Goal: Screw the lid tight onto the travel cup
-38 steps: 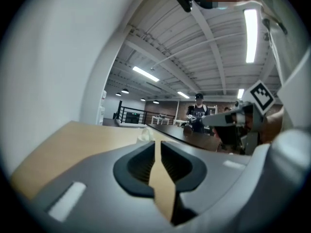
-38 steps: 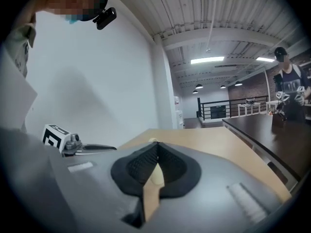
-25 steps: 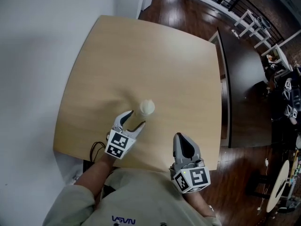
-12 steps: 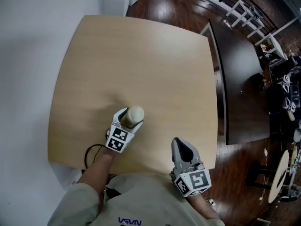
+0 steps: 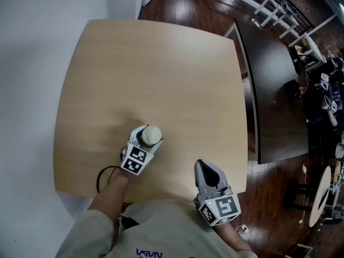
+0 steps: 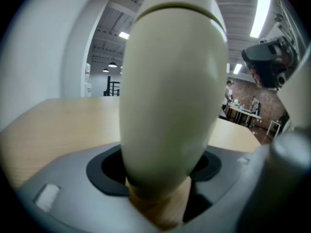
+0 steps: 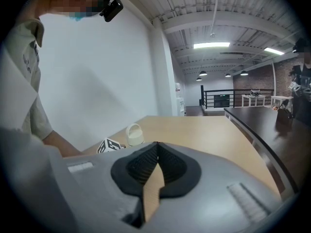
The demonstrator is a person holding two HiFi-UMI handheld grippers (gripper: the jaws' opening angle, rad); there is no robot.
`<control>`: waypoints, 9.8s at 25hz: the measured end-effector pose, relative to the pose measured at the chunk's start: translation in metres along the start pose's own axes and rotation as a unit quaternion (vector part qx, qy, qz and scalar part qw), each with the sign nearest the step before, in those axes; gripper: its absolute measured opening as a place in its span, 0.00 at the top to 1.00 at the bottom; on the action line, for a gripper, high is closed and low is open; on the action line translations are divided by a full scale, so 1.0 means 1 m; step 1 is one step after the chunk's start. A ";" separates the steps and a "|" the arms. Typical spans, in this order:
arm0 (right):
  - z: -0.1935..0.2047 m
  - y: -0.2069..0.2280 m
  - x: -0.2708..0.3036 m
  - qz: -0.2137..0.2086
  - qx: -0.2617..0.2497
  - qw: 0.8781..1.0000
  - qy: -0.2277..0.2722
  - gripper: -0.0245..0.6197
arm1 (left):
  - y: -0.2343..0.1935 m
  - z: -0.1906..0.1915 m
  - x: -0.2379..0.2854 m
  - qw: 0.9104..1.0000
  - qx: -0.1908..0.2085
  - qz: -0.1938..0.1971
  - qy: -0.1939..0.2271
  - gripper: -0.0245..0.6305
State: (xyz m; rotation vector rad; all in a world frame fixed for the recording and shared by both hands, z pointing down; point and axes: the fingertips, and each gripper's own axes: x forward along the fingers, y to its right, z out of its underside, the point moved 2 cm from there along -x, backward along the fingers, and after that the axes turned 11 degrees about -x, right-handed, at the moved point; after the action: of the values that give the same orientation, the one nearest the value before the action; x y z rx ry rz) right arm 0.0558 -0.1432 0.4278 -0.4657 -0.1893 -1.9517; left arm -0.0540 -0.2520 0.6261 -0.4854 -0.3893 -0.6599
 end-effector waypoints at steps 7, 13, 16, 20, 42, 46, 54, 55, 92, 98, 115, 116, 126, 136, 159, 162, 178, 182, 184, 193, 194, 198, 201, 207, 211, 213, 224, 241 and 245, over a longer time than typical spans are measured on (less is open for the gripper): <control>-0.006 0.001 0.003 -0.021 0.012 0.999 0.031 0.96 | 0.010 -0.005 -0.013 0.999 0.004 0.025 -0.021 0.48; -0.024 0.000 0.004 -0.104 0.045 0.990 0.082 0.96 | 0.054 -0.033 -0.050 0.993 -0.004 0.104 -0.053 0.47; -0.035 -0.005 0.002 -0.184 0.067 0.975 0.102 0.74 | 0.083 -0.031 -0.073 0.983 -0.023 0.160 -0.086 0.47; -0.054 -0.020 -0.004 -0.308 0.061 0.942 0.119 0.59 | 0.120 -0.023 -0.107 0.959 -0.020 0.251 -0.131 0.47; -0.093 -0.108 -0.056 -0.579 -0.100 0.799 0.126 0.51 | 0.214 -0.013 -0.169 0.879 0.099 0.410 -0.224 0.47; -0.093 -0.093 -0.047 -0.542 -0.077 0.826 0.132 0.51 | 0.200 -0.022 -0.162 0.902 0.080 0.380 -0.189 0.47; -0.080 -0.043 -0.009 -0.417 0.090 0.892 0.146 0.51 | 0.159 -0.048 -0.139 0.975 0.051 0.206 -0.064 0.48; -0.078 -0.041 -0.006 -0.401 0.108 0.898 0.147 0.51 | 0.154 -0.048 -0.136 0.982 0.067 0.165 -0.056 0.48; -0.141 -0.062 -0.116 -0.549 -0.031 0.806 0.221 0.45 | 0.247 -0.084 -0.209 0.831 0.006 0.553 -0.053 0.48; -0.138 -0.070 -0.113 -0.563 -0.036 0.798 0.210 0.46 | 0.253 -0.081 -0.212 0.822 0.018 0.565 -0.069 0.48; -0.132 -0.029 -0.048 -0.345 0.000 0.914 0.213 0.52 | 0.175 -0.113 -0.144 0.981 0.148 0.104 0.065 0.48; -0.133 -0.026 -0.045 -0.329 0.012 0.919 0.216 0.52 | 0.169 -0.113 -0.140 0.983 0.155 0.060 0.071 0.48; -0.116 -0.007 -0.015 -0.162 0.170 0.947 0.219 0.52 | 0.133 -0.113 -0.123 0.950 0.216 -0.204 0.094 0.48; -0.106 -0.014 -0.006 -0.139 0.180 0.954 0.194 0.52 | 0.136 -0.091 -0.114 0.982 0.131 -0.121 0.069 0.48; -0.145 -0.064 -0.117 -0.523 -0.019 0.820 0.230 0.47 | 0.247 -0.090 -0.229 0.813 0.000 0.581 -0.033 0.48; -0.144 -0.073 -0.120 -0.550 -0.024 0.803 0.227 0.47 | 0.255 -0.082 -0.232 0.801 0.006 0.595 -0.060 0.48; -0.132 -0.053 -0.081 -0.441 -0.015 0.874 0.204 0.52 | 0.218 -0.088 -0.180 0.915 0.050 0.399 -0.023 0.48; -0.126 -0.037 -0.052 -0.343 0.032 0.920 0.186 0.53 | 0.186 -0.096 -0.156 0.968 0.088 0.233 0.004 0.48; -0.122 -0.030 -0.040 -0.293 0.065 0.937 0.177 0.53 | 0.172 -0.098 -0.146 0.983 0.109 0.151 0.008 0.48; -0.094 -0.015 0.003 -0.140 0.242 0.951 0.129 0.53 | 0.117 -0.086 -0.125 0.968 0.200 -0.148 0.005 0.48; -0.091 -0.013 0.005 -0.131 0.253 0.950 0.127 0.53 | 0.115 -0.086 -0.123 0.964 0.210 -0.165 0.007 0.48; -0.086 -0.010 0.009 -0.119 0.268 0.948 0.119 0.53 | 0.118 -0.079 -0.115 0.976 0.178 -0.126 -0.004 0.48; -0.089 -0.015 0.009 -0.145 0.263 0.945 0.126 0.52 | 0.125 -0.076 -0.118 0.991 0.124 -0.053 -0.006 0.48; -0.116 -0.029 -0.020 -0.261 0.185 0.930 0.180 0.52 | 0.156 -0.084 -0.143 0.981 -0.022 0.194 0.024 0.48; -0.132 -0.041 -0.045 -0.359 0.081 0.908 0.198 0.47 | 0.187 -0.092 -0.176 0.918 -0.066 0.389 0.032 0.48; -0.137 -0.049 -0.060 -0.412 0.038 0.888 0.200 0.45 | 0.202 -0.095 -0.189 0.891 -0.063 0.449 0.029 0.48; -0.140 -0.089 -0.102 -0.579 -0.035 0.794 0.181 0.45 | 0.246 -0.083 -0.221 0.806 -0.027 0.589 -0.043 0.48; -0.132 -0.064 -0.064 -0.433 -0.022 0.881 0.189 0.51 | 0.208 -0.092 -0.175 0.931 0.061 0.360 0.015 0.48; -0.132 -0.055 -0.050 -0.347 -0.020 0.919 0.186 0.51 | 0.185 -0.102 -0.155 0.969 0.120 0.204 0.074 0.48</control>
State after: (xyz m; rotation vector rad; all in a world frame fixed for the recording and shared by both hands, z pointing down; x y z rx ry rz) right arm -0.0075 -0.1227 0.2912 -0.0274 -0.0695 -2.7023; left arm -0.0247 -0.1049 0.4108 -0.2693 -0.2141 -0.2417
